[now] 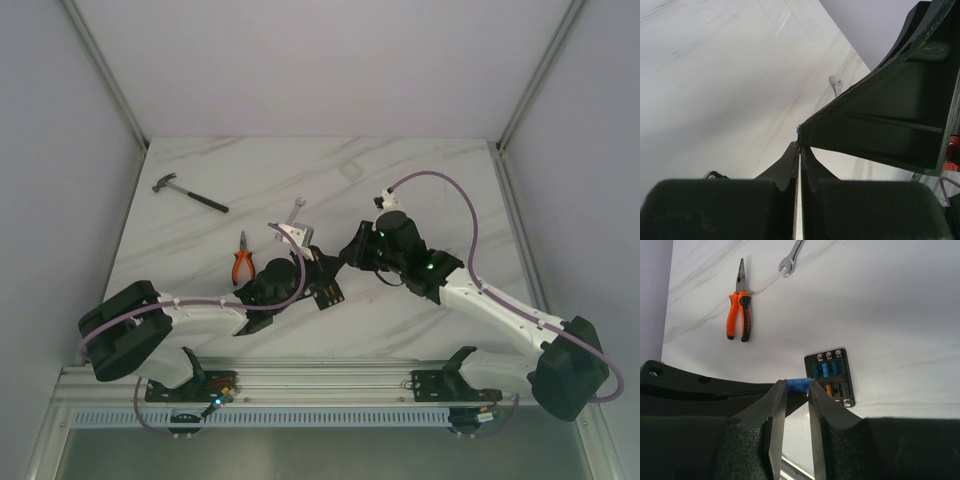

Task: Snap on the fuse box
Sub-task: Pick up the fuse from the center of the board.

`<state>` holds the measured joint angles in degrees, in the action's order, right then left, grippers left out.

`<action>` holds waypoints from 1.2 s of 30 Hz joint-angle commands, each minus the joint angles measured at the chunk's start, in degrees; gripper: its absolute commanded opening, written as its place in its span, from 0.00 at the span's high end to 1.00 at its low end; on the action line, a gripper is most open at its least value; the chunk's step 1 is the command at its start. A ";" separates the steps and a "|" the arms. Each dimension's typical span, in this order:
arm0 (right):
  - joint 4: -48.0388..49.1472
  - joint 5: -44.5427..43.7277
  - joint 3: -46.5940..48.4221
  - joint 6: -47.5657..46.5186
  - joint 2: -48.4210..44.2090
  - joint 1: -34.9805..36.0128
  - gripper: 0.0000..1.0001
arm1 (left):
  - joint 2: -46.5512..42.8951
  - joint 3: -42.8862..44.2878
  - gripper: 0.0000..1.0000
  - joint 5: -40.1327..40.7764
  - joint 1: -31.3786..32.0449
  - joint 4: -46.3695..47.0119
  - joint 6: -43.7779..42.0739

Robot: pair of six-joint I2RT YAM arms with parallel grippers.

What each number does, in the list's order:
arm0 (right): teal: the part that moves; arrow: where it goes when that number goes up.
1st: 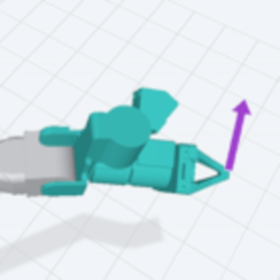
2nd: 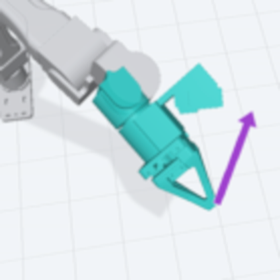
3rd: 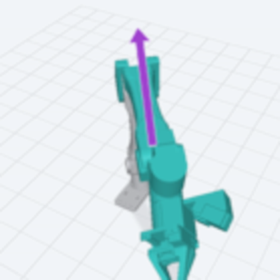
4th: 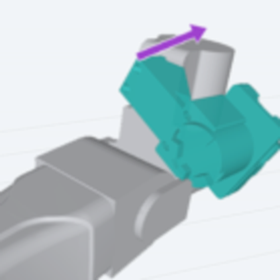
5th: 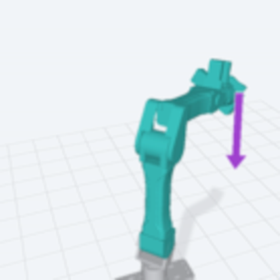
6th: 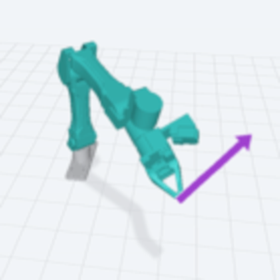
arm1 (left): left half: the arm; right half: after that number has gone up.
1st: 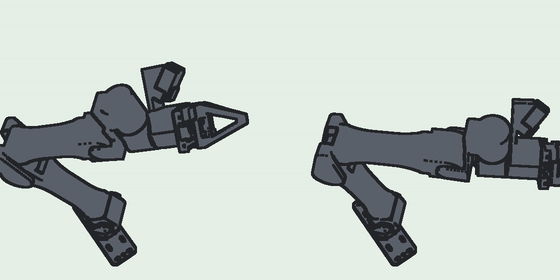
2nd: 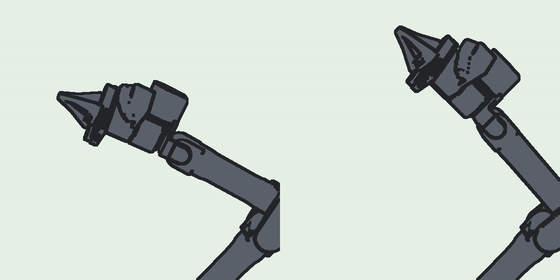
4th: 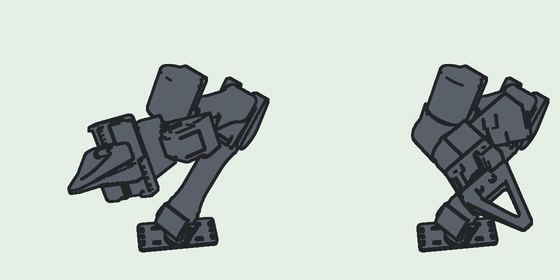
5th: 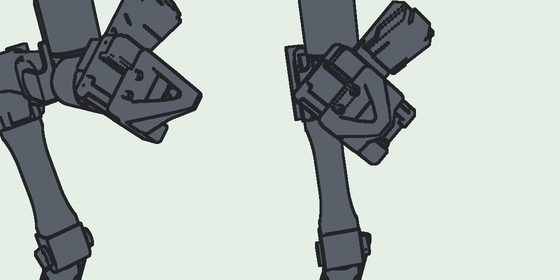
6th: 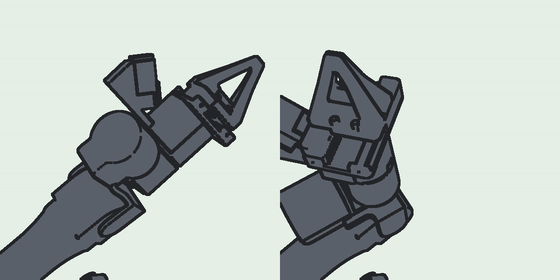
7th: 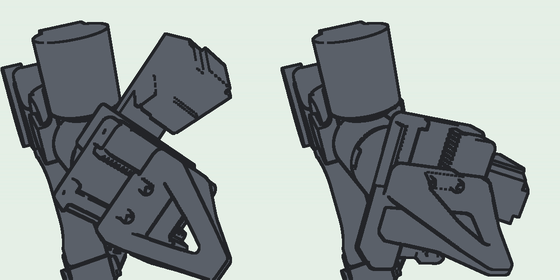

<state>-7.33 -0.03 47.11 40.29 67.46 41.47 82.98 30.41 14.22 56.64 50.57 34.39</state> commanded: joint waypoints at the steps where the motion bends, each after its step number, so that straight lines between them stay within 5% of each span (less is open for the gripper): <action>1: 3.20 1.39 -2.37 -0.10 -1.85 0.63 0.75 | -1.37 -0.39 0.96 -0.51 0.16 2.87 -2.83; 9: 4.08 2.88 -2.09 -8.38 -7.07 0.49 0.58 | -6.96 -3.15 1.00 -7.01 -2.36 -0.09 -8.22; 22: 3.01 35.84 0.43 -40.34 -13.28 -7.49 0.60 | -17.75 -2.70 1.00 -41.14 -11.66 -9.37 -16.03; 36: -3.55 51.63 4.82 -48.52 -8.13 -7.71 0.63 | -18.73 0.79 1.00 -51.00 -11.73 -12.10 -17.79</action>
<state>-8.97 45.54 49.89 -4.82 58.74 34.06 65.21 29.58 -32.64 45.10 38.04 17.89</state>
